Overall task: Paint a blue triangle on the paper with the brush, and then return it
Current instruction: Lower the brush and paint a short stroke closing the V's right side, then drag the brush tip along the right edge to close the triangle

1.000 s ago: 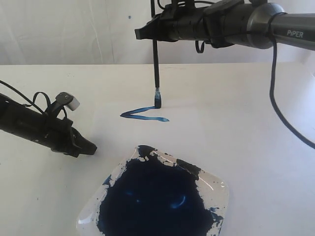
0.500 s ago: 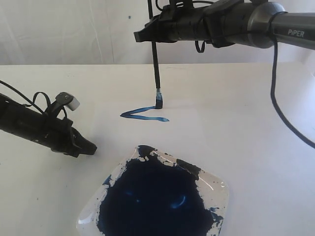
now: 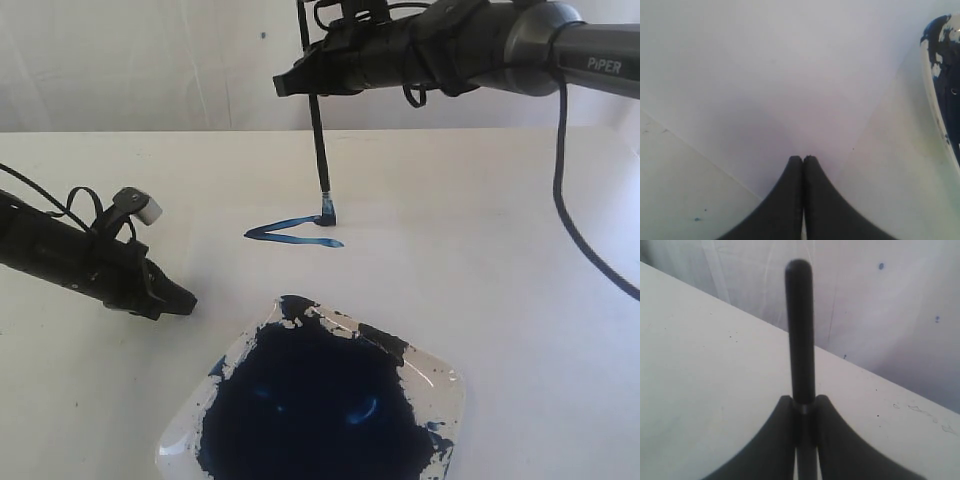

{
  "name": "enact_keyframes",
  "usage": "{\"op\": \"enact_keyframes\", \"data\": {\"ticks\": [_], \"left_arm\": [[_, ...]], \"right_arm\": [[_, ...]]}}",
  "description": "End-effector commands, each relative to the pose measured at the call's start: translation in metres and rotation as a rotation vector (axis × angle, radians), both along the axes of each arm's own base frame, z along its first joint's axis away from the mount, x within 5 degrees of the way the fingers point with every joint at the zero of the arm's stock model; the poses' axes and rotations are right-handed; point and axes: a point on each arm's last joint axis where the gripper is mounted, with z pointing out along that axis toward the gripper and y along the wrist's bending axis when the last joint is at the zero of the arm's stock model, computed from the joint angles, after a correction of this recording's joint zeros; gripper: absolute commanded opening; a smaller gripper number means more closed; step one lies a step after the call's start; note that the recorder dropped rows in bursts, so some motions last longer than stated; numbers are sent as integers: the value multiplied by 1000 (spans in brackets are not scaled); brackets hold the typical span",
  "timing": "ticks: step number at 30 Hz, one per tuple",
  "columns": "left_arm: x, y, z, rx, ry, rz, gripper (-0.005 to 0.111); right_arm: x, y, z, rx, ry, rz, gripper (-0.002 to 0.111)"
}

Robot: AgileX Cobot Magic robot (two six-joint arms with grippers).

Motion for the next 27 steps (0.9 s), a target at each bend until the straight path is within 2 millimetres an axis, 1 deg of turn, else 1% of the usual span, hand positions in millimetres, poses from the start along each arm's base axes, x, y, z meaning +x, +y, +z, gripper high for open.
{"op": "enact_keyframes", "data": {"ticks": [1, 9, 14, 23, 27], "left_arm": [[-2, -3, 2, -19, 6, -15, 0], [-2, -3, 3, -20, 7, -16, 0], [-2, -3, 3, -20, 7, -16, 0], [-2, -3, 3, -20, 7, -16, 0], [-2, -3, 3, -20, 7, -16, 0]], "right_arm": [[-3, -5, 12, -1, 9, -7, 0], [-7, -4, 11, -9, 40, 32, 0], [-9, -6, 15, -32, 34, 23, 0], [-11, -11, 14, -90, 73, 10, 0], [-13, -12, 19, -86, 68, 9, 0]]}}
